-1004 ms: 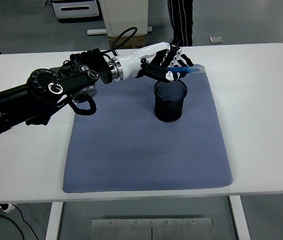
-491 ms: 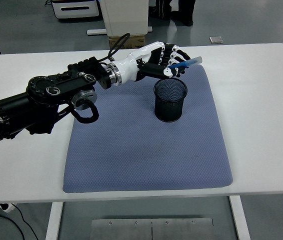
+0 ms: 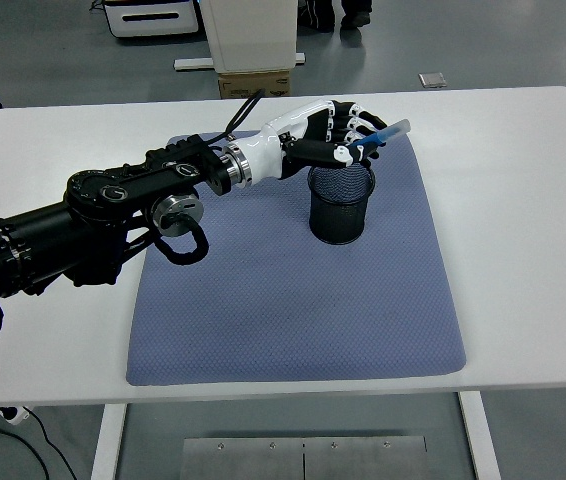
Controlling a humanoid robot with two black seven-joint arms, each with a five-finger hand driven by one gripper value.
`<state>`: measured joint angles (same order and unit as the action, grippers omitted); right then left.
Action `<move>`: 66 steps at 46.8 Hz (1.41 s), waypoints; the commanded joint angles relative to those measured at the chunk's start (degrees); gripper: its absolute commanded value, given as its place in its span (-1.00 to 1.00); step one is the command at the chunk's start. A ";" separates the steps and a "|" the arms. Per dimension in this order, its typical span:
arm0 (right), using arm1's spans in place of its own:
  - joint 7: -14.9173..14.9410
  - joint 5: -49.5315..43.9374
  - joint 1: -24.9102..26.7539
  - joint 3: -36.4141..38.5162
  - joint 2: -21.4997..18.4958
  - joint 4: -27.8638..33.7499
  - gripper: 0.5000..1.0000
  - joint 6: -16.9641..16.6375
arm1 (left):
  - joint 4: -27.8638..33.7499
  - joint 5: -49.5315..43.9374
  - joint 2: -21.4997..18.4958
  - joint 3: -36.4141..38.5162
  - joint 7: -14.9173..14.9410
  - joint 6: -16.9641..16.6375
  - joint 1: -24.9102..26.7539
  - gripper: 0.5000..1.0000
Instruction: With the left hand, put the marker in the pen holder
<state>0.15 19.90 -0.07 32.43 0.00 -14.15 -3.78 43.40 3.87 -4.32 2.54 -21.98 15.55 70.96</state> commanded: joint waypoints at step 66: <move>0.02 0.05 0.07 0.00 0.00 0.00 1.00 0.00 | -2.45 -7.65 -7.36 -3.68 0.10 -2.02 -1.53 1.00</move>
<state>0.14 19.94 -0.08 32.43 0.00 -14.15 -3.78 41.02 -3.79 -10.24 -1.12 -21.88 13.53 69.59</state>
